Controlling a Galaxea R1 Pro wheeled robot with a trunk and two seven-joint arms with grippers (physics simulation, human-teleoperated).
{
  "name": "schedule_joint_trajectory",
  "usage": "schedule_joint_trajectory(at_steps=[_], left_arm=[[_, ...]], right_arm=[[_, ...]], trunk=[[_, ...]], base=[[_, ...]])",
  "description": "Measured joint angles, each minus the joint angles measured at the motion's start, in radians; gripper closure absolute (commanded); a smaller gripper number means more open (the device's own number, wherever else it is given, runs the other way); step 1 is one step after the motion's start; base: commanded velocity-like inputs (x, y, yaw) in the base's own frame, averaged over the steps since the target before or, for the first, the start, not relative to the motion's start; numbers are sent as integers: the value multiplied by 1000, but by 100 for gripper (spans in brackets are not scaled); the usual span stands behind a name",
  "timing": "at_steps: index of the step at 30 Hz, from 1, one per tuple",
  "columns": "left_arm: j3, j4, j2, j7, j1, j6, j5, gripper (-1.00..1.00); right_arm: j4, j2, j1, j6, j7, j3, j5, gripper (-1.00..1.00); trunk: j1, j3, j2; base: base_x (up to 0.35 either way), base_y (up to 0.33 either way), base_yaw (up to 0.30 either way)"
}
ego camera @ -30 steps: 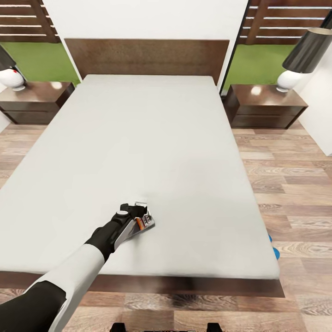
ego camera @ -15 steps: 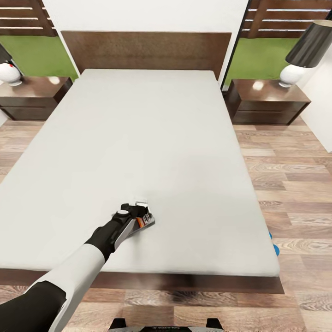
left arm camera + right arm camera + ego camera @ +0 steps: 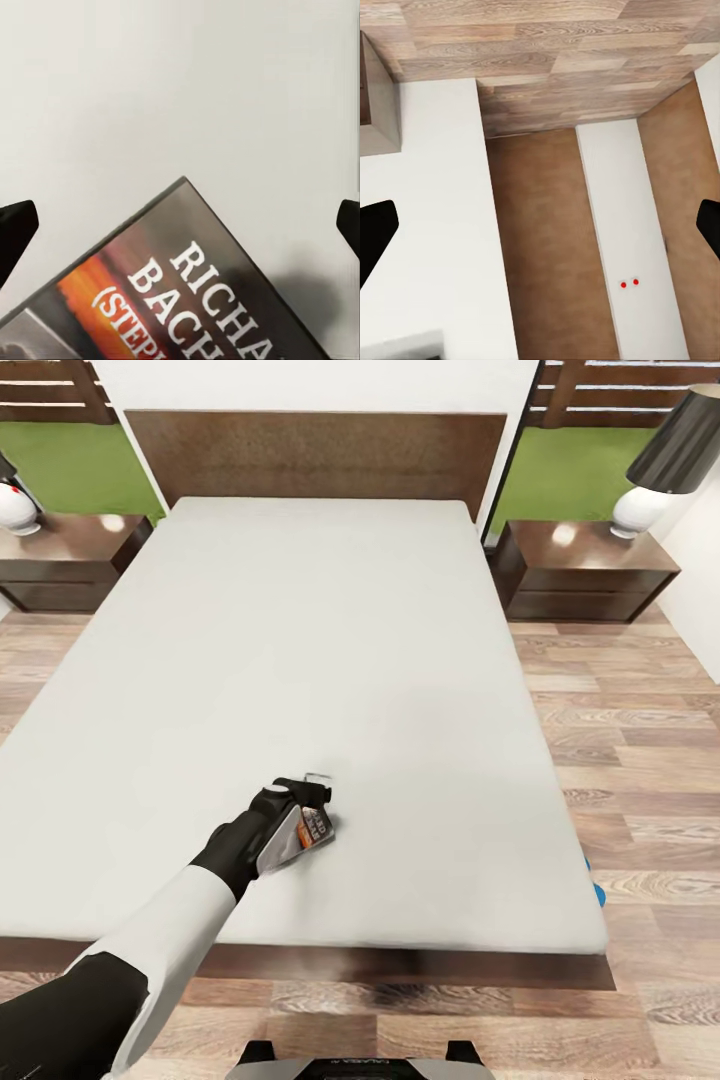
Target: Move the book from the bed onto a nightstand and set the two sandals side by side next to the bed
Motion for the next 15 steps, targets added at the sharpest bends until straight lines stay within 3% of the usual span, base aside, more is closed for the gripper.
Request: schedule_joint_trajectory(at_steps=[15], left_arm=[[1,-6,-2,3,-75,50,2,-100]], right_arm=[[0,0,0,-1,0,1,2,-100]], trunk=[[0,-25,0]], base=[[0,0,0]])
